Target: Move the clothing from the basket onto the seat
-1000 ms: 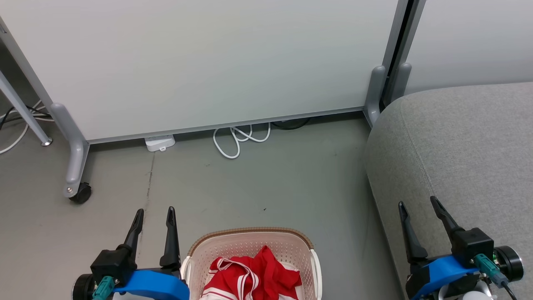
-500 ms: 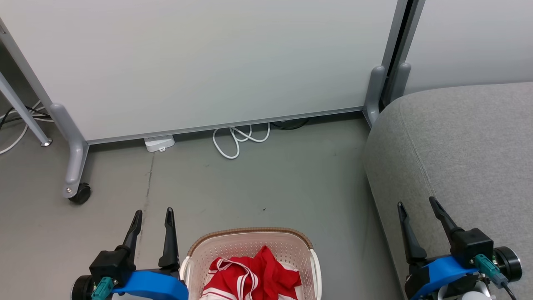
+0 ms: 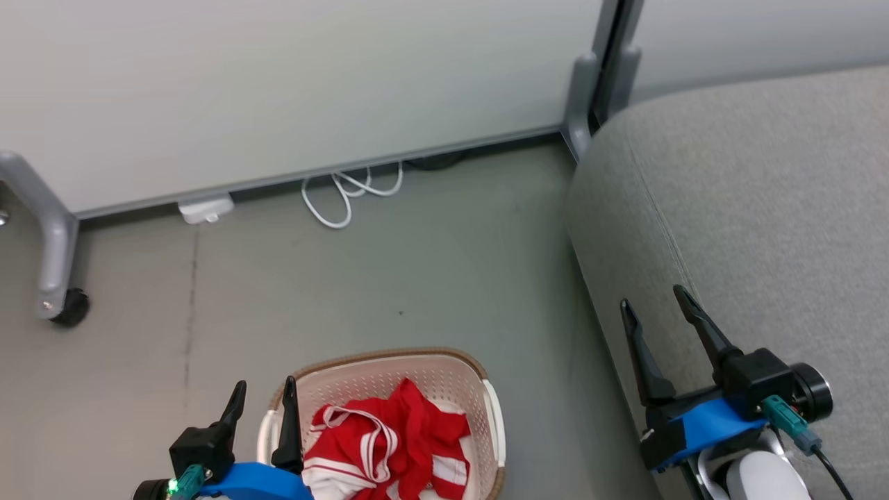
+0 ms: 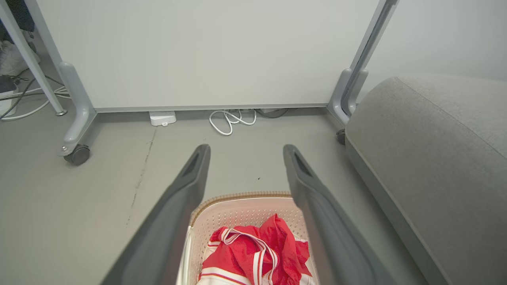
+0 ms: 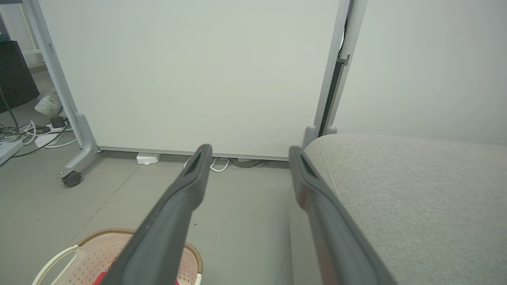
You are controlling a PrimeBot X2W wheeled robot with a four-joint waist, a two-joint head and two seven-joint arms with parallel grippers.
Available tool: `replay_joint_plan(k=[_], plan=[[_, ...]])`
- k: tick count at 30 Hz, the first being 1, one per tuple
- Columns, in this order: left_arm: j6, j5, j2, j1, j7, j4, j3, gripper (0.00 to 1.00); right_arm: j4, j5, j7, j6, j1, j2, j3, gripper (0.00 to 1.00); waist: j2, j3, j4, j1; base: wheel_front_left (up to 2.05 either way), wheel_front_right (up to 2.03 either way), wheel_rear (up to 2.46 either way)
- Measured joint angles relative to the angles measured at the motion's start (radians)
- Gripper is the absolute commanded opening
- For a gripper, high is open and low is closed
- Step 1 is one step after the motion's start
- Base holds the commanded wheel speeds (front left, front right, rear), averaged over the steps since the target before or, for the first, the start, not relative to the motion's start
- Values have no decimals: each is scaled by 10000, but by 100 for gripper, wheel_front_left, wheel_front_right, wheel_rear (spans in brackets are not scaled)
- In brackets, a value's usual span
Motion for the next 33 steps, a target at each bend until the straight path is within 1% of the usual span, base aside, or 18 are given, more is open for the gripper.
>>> replay_joint_plan(k=[3, 7, 15, 22, 25, 28, 33], plan=[[-23, 107, 104, -410, 4, 836, -134, 100, -151, 128, -38, 0, -240, -8, 322, 100, 0, 493, -304, 0, 0, 0, 0], [-144, 464, 393, -1215, 102, 1875, -546, 100, -353, 326, -117, 0, -622, -10, 704, 100, 0, 1299, -732, 0, 0, 0, 0], [-265, 1022, 953, -3011, 871, 3825, -1177, 100, -635, 706, -282, 0, -1429, -21, 1007, 100, 0, 3229, -1555, 2, 0, 0, 0], [-169, 982, 1058, -4102, 1248, 5110, -1189, 100, -656, 1168, -364, 0, -1971, -23, 1241, 100, 0, 4760, -2171, 3, 0, 0, 0], [-48, 1055, 1172, -4563, 1336, 5465, -1258, 100, -878, 1377, -380, 0, -2213, -21, 1333, 100, 0, 5313, -2418, 2, 0, 0, 0], [244, 1252, 1386, -4961, 1538, 5812, -1367, 100, -1093, 1611, -384, 0, -2371, -21, 1432, 100, 0, 5825, -2646, 2, 0, 0, 0], [953, 1475, 1672, -5529, 1636, 6218, -1442, 100, -1221, 1871, -384, 0, -2401, -21, 1494, 100, -1, 6541, -2988, 2, 0, 0, 0]])
